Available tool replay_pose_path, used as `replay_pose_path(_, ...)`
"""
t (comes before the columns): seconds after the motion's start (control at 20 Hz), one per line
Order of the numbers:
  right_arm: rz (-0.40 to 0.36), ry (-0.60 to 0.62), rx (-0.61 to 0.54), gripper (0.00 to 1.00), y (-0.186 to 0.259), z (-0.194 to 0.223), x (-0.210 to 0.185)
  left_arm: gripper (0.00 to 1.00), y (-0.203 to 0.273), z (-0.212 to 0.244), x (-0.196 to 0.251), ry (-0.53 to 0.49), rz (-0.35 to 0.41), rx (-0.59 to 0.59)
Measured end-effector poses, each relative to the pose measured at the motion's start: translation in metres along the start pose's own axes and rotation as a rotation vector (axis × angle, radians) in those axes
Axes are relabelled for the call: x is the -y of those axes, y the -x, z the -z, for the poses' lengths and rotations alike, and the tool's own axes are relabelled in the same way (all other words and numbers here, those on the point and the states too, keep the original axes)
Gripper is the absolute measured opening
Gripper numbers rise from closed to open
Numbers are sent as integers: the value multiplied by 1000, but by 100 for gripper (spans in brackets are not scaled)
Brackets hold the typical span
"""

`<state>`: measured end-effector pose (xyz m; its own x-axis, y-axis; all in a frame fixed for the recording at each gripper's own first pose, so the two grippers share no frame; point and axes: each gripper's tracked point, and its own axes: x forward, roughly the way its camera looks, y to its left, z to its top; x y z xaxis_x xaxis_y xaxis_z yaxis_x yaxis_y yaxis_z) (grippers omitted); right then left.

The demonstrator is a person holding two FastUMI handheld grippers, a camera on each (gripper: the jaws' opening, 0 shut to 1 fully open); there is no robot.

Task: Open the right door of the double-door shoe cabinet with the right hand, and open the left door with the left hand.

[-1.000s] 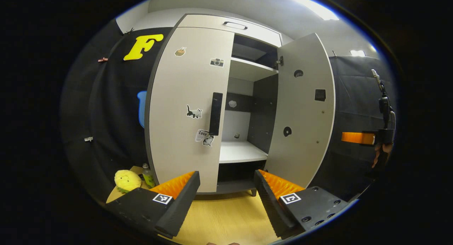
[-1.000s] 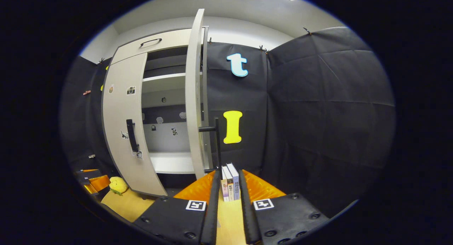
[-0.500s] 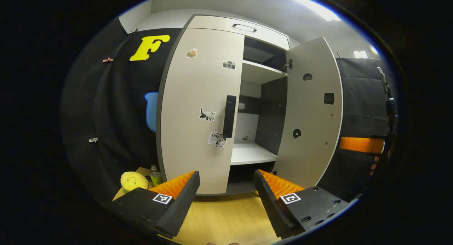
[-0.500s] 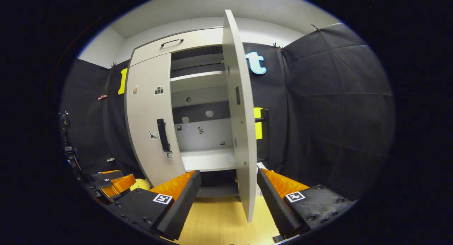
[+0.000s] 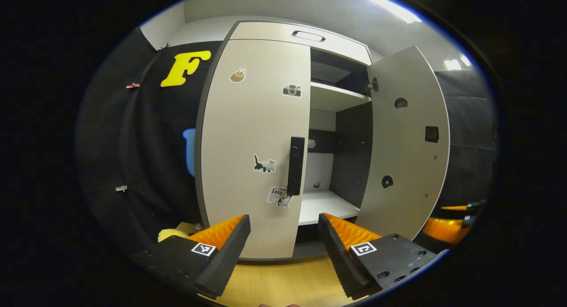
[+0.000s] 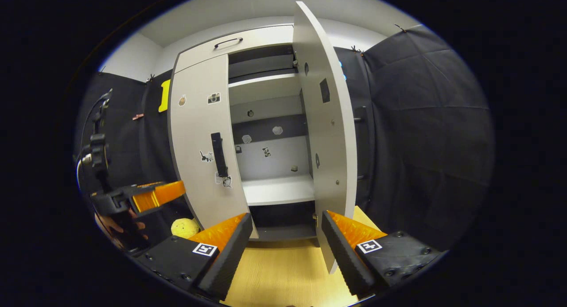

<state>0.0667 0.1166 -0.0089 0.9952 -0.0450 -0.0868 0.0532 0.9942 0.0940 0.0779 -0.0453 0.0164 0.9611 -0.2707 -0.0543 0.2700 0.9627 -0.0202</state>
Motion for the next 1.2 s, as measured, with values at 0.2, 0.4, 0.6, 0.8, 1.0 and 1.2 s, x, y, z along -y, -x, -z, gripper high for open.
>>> replay_pose_path(0.2,-17,6,-27,99,-8,17,0,95,-40,-24,-1,26,-32,-19)
replay_pose_path(0.4,-24,-3,-25,98,-5,30,3,95,-70,-36,-5,-50,-65,-30)
replay_pose_path(0.6,-63,18,-46,99,-7,41,-1,95,-99,-57,5,-81,-61,7)
replay_pose_path(0.8,-87,40,-41,98,-9,40,-5,95,-130,-66,12,-104,-61,22)
replay_pose_path(1.0,-95,59,-42,99,-11,42,-2,83,-151,-66,19,-73,-40,46)
replay_pose_path(1.2,-84,47,-46,98,-14,42,0,68,-167,-60,13,-81,-66,25)
